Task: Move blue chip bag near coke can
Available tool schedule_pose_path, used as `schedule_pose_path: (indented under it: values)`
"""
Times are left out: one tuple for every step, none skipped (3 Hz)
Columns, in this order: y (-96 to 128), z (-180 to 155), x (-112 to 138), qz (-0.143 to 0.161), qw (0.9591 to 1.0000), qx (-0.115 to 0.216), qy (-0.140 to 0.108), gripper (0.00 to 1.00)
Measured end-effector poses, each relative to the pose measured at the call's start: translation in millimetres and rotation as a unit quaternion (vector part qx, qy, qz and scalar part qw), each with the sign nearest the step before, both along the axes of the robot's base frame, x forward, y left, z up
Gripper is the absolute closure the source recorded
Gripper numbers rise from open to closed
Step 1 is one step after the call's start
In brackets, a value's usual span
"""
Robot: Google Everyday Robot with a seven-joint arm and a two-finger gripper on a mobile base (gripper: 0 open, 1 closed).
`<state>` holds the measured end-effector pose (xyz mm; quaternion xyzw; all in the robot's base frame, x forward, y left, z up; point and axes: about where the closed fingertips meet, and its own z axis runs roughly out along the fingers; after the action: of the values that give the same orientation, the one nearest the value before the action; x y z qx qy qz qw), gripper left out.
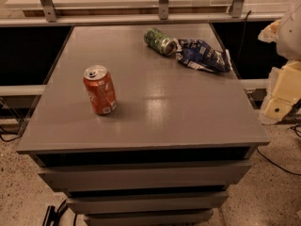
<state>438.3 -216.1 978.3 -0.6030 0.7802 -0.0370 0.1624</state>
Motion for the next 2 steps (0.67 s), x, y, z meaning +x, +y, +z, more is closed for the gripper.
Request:
schedule_pose_path:
  values:
    - [0,0,0,0.0,1.0,0.0,0.0,0.0]
    - [13,-1,25,0.018,0.9997,0.001,-0.015,0.0]
